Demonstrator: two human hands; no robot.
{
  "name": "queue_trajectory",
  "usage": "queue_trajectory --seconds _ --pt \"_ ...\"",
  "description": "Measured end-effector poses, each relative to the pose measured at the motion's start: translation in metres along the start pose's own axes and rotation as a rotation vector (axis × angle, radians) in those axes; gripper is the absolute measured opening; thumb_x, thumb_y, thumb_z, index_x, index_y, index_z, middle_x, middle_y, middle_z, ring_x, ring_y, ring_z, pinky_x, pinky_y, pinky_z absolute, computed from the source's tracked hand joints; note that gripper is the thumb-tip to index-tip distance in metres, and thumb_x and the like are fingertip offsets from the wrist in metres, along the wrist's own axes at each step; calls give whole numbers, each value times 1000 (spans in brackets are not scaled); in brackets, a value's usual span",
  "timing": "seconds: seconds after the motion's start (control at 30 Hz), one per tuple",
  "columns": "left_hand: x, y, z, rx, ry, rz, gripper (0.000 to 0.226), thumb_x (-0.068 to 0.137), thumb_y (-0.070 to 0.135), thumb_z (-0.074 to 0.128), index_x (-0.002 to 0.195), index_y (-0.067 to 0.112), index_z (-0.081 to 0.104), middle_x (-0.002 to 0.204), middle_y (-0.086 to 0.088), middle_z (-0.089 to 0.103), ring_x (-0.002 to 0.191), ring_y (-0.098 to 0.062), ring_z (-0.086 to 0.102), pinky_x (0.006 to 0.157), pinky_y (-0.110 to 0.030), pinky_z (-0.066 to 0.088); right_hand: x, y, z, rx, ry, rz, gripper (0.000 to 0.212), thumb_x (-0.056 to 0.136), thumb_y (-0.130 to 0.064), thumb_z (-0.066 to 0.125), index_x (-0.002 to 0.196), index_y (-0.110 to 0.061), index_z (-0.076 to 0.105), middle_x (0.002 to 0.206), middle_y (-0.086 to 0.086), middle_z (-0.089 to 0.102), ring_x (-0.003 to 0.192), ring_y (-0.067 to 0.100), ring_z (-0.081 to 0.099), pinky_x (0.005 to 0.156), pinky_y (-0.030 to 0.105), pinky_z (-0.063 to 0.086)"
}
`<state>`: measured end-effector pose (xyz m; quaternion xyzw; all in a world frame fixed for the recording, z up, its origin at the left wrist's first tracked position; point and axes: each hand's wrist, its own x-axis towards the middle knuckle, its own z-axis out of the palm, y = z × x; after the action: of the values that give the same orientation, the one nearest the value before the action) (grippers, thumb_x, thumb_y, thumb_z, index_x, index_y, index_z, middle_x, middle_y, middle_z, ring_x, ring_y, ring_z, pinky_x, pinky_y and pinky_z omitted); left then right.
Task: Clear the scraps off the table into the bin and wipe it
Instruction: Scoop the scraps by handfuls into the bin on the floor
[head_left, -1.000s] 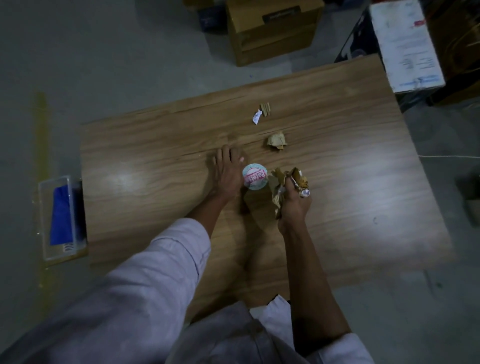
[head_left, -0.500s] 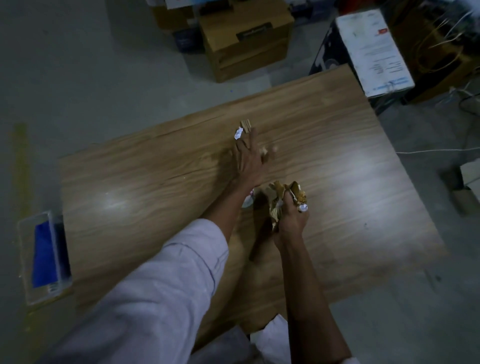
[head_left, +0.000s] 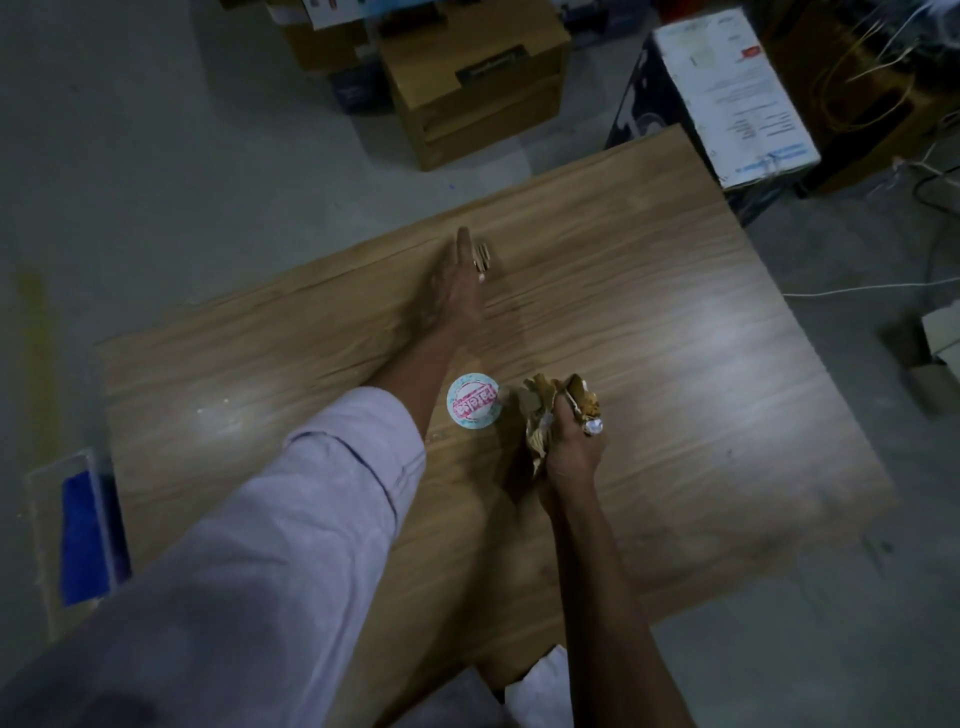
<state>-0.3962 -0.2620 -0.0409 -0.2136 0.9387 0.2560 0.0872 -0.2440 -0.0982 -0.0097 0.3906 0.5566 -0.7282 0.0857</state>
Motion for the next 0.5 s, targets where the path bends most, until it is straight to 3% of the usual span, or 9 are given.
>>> queue_trajectory --seconds 0.1,0.2,0.27,0.37,0.5 --pt "1 4 -6 167 -52 66 50 105 23 48 151 17 29 132 -26 53 118 -44 57 89 -49 50 6 5 -2 70 -33 -47 37 63 -38 81 93 -17 80 99 9 77 107 41 69 99 57 54" --pt "-6 4 -9 276 -80 122 49 105 24 47 150 16 29 128 -24 54 115 -42 58 87 -49 52 6 3 -7 150 -21 -64 64 64 -35 82 116 1 71 116 22 72 116 44 64 104 63 48" --pt "-7 4 -11 275 -95 122 46 103 21 48 146 14 33 127 -23 55 114 -43 59 87 -49 52 2 -3 -9 162 -25 -70 67 65 -31 83 120 5 68 120 25 69 118 46 62 105 64 46" --pt "-10 7 -19 184 -121 119 38 102 17 48 138 7 38 125 -25 59 112 -43 60 84 -44 49 -5 -18 -12 159 -4 -27 54 80 -15 79 126 8 63 121 26 68 112 42 66 102 58 51" --pt "-42 -14 -22 -293 -147 2 19 102 14 53 119 6 50 111 -14 67 105 -32 65 76 -31 41 -9 -28 -27 78 -41 -53 21 92 1 67 112 7 68 88 6 75 80 19 71 73 33 58"
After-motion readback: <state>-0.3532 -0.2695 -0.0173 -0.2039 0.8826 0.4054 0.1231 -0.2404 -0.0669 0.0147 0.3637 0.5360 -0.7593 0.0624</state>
